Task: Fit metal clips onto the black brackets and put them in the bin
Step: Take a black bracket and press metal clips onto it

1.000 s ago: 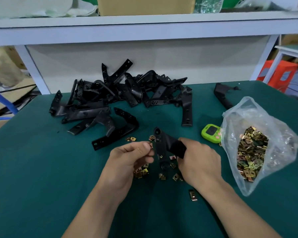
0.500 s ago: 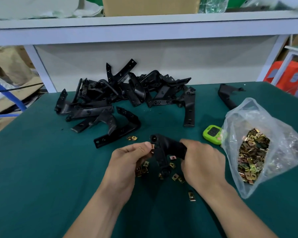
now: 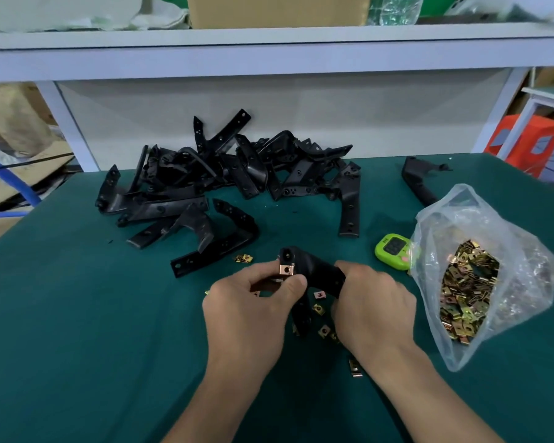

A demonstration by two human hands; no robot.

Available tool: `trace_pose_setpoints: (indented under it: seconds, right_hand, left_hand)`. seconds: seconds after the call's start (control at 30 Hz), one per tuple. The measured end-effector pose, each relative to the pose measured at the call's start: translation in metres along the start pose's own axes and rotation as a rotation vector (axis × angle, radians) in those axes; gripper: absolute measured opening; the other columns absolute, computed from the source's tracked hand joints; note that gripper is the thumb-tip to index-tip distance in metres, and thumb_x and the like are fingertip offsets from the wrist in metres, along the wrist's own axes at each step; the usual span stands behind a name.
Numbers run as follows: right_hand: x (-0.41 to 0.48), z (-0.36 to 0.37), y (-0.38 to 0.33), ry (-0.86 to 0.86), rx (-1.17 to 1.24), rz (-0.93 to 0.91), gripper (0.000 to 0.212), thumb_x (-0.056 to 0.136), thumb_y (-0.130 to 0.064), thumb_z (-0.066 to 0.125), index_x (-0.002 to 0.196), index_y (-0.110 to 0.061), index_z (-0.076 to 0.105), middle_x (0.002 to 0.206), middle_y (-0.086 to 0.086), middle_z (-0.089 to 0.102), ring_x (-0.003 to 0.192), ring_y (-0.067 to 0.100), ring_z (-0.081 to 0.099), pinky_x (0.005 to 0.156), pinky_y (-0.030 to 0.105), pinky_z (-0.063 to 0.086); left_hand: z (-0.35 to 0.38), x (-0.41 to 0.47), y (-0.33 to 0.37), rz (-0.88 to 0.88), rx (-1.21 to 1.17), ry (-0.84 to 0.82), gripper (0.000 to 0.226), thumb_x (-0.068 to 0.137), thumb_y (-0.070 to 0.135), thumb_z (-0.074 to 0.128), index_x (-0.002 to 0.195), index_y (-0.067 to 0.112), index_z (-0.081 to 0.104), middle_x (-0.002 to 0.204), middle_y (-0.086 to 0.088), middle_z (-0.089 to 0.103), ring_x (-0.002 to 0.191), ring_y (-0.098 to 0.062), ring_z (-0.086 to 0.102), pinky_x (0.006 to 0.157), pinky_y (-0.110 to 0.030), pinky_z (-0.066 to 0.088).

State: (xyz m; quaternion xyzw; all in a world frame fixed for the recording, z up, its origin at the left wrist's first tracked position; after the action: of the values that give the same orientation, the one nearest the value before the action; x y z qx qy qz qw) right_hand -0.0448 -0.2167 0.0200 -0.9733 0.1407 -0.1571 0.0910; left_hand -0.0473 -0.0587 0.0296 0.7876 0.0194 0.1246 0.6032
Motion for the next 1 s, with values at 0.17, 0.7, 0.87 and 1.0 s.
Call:
trace_pose_setpoints:
  seconds: [0.17,0.7,0.87,1.0]
  right_hand:
    - [0.0,-0.002,-0.001,-0.01,0.009,-0.006,0.016,0.074,-0.013,0.061,0.076,-0.026,0.051,0.054,-0.006,0.042,0.047,0.013,0.03,0.047,0.027,0.016]
    - [-0.004,-0.008,-0.006,0.04,0.009,-0.098,0.027,0.073,-0.009,0.06,0.069,-0.026,0.04,0.052,-0.007,0.037,0.046,0.007,0.026,0.046,0.028,0.013]
    - [-0.003,-0.002,-0.002,0.013,0.07,-0.05,0.02,0.074,-0.01,0.06,0.073,-0.026,0.047,0.055,-0.008,0.042,0.048,0.014,0.032,0.047,0.03,0.019]
    - [0.005,-0.003,0.009,0.05,0.199,0.055,0.022,0.075,-0.009,0.061,0.071,-0.025,0.047,0.056,-0.01,0.047,0.051,0.02,0.038,0.051,0.031,0.028]
  left_hand:
    - [0.012,-0.008,-0.006,0.037,0.109,-0.027,0.037,0.088,0.046,0.071,0.064,0.019,0.065,0.046,0.011,0.053,0.043,-0.005,0.045,0.044,-0.017,0.037]
    - [0.006,-0.005,-0.004,0.399,0.461,0.11,0.048,0.084,0.04,0.063,0.056,0.038,0.025,0.052,0.017,0.037,0.062,-0.015,0.046,0.06,-0.013,0.026]
    - [0.002,0.0,-0.01,0.339,0.367,-0.027,0.034,0.092,0.058,0.047,0.067,0.036,0.056,0.067,0.019,0.058,0.077,-0.006,0.056,0.068,-0.02,0.038]
    - [-0.011,0.017,-0.015,0.179,0.229,-0.061,0.029,0.097,0.054,0.055,0.105,0.033,0.074,0.08,0.033,0.065,0.072,0.008,0.063,0.063,-0.008,0.044]
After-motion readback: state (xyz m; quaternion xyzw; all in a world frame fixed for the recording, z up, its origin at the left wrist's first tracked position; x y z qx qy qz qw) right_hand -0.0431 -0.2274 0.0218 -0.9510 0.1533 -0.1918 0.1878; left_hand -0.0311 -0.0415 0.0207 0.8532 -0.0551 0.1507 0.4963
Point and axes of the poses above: each hand's wrist, its own x-axis towards the middle knuckle, its own z-axis out of the palm, y = z × x, the point moved 1 cm from there along x, towards the middle knuckle
